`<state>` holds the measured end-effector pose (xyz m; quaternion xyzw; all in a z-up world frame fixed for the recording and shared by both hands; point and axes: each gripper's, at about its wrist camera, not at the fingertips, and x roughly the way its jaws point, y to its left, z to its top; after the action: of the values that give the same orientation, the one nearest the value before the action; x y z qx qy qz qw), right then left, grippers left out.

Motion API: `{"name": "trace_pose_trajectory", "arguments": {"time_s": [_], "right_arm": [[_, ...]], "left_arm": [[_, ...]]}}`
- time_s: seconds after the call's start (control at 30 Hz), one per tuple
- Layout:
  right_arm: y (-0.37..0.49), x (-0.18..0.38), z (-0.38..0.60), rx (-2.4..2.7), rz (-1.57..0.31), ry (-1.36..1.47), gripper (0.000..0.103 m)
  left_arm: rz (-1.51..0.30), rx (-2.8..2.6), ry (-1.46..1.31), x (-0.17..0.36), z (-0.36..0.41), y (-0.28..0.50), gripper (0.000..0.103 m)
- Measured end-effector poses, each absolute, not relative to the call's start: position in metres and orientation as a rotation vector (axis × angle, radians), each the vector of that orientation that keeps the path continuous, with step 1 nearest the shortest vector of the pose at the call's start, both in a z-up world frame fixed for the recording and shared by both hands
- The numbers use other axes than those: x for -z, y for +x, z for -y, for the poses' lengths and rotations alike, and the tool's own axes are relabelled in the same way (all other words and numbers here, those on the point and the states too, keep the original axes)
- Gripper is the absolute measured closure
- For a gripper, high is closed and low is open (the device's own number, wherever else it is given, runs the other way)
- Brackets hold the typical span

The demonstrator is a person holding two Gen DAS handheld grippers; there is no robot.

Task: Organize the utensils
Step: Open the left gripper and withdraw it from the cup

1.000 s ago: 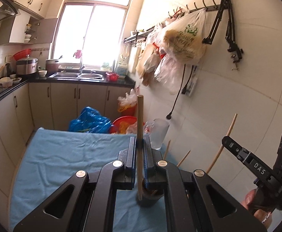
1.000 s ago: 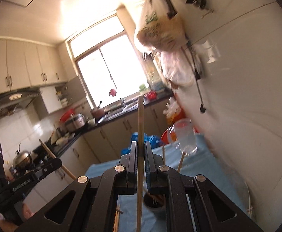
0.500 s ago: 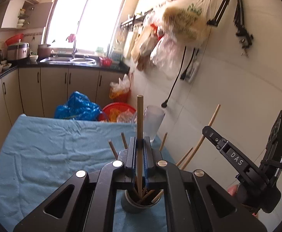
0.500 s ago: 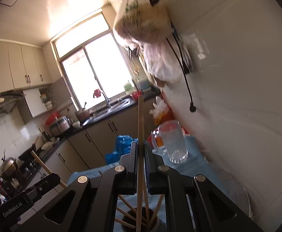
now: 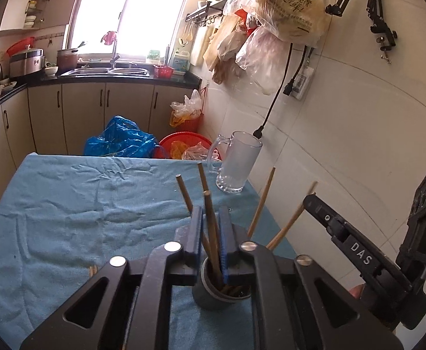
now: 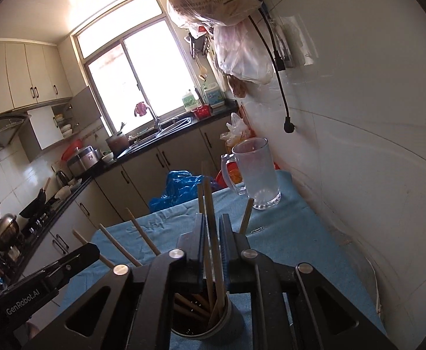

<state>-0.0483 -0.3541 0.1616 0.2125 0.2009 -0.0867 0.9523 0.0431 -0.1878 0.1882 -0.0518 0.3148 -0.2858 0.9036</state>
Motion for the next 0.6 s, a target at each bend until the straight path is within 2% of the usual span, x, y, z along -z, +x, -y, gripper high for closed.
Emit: {"name": "trace_pose_trajectory", "arguments": {"time_s": [0.07,0.13,0.23,0.43,0.6], "right_arm": [[-0.053,-0.166,0.353,0.18,-0.396,0.429,0.073],[-0.059,-0.172,0.35,0.188,-0.378,0.418,0.062],[-0.069,-0.18,0.345,0.201,-0.364,0.398,0.059],[-0.094,-0.184,0.33,0.26,-0.364,0.347,0.042],[-0.11,-0.179,0.315,0.293,-0.387,0.301,0.033]], "left_arm": [[-0.638,0.589,-0.114,-0.191,0.184,0.04,0.075],[-0.621,0.583,-0.112,-0.196,0.179,0.034,0.074],[-0.613,0.585,-0.121,-0.199,0.172,0.027,0.071],[-0.574,0.556,-0.121,-0.205,0.149,0.004,0.065],[-0.565,0.528,-0.13,-0.202,0.12,-0.019,0.057]]}}
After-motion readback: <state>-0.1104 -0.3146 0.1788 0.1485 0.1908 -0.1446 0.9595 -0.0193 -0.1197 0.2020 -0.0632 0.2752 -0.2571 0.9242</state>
